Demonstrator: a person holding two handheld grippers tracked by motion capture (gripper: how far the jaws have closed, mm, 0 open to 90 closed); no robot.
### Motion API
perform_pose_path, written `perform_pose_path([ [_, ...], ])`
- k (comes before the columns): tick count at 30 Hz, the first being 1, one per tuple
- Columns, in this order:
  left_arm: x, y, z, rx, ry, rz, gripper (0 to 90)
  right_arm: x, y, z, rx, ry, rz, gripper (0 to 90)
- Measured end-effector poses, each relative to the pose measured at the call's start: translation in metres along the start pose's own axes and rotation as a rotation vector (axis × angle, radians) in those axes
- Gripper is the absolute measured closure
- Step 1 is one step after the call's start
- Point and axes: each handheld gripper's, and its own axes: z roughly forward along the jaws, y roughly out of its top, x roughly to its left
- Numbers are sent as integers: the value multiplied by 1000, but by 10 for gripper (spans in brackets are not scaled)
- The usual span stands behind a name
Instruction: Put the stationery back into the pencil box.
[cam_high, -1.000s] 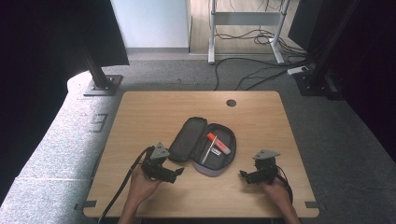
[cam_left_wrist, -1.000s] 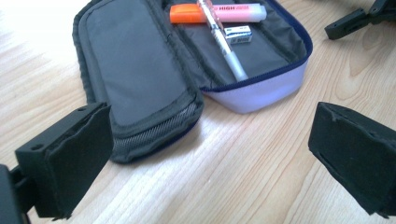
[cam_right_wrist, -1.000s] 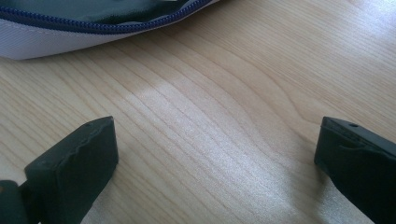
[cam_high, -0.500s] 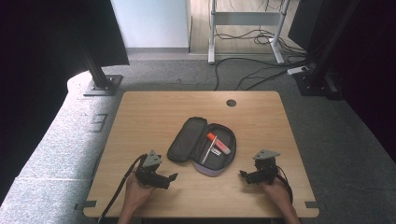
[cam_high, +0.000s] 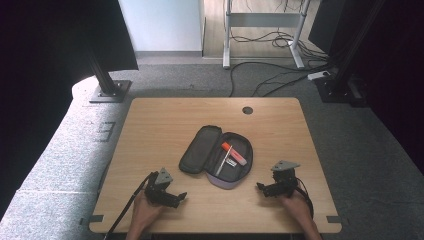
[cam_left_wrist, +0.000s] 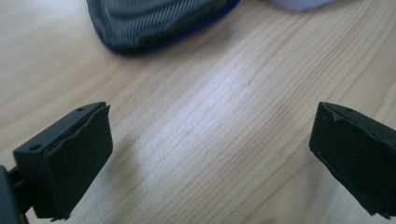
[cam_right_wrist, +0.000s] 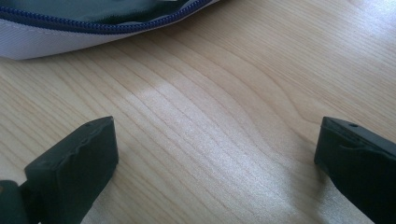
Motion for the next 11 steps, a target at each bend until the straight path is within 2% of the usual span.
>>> perform_pose_path([
  [2,0,0,2,22,6,-2,0,0,0,0,0,0,0,0],
  [11,-1,0,3,27,26,-14,0,0,0,0,0,0,0,0],
])
